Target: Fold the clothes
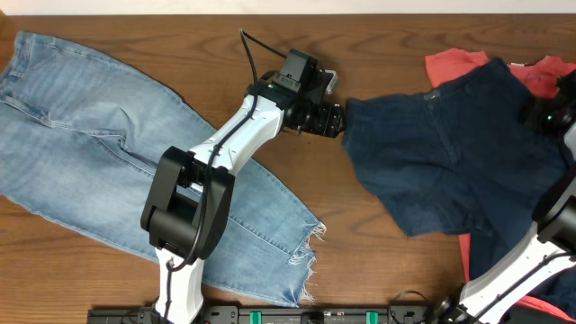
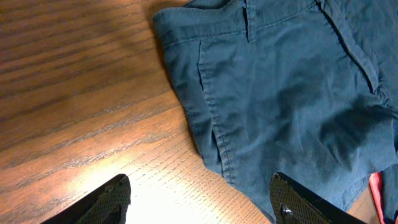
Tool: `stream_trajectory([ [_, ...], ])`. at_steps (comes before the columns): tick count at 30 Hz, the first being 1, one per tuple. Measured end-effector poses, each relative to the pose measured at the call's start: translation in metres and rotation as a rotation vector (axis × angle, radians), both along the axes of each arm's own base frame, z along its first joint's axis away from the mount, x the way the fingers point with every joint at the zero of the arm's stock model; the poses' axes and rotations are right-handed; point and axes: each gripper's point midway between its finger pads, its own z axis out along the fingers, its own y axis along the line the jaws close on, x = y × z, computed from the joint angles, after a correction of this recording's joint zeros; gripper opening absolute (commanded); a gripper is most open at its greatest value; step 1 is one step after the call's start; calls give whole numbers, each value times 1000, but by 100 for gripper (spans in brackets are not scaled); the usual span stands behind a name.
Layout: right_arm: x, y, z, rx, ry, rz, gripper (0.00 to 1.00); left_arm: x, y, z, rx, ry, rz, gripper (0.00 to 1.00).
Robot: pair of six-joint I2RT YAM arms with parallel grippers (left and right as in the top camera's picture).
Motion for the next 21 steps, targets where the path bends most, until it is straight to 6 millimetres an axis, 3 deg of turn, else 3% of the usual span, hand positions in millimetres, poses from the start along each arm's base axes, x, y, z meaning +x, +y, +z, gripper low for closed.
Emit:
stream_trajectory([
  [3,2,5,2,27,-13,17,9,-1,-2,0,-1,-3,-4,73],
  [7,4,9,19,42,-46,19,1,-1,-6,2,-7,-15,-11,73],
  [15,-1,6,125,-26,-207,-20,2,1,-14,5,-15,-46,-20,73],
  [16,-3,6,132,-32,-214,-26,8,1,-14,5,-14,-47,-21,73],
  [18,-9,3,142,-38,-216,-45,31,1,-15,5,-14,-48,-22,73],
  [20,-13,3,138,-34,-195,-53,57,0,-15,4,-13,-46,-24,73],
  [21,-14,3,134,-30,-182,-54,66,-1,-15,4,-11,-43,-23,73],
])
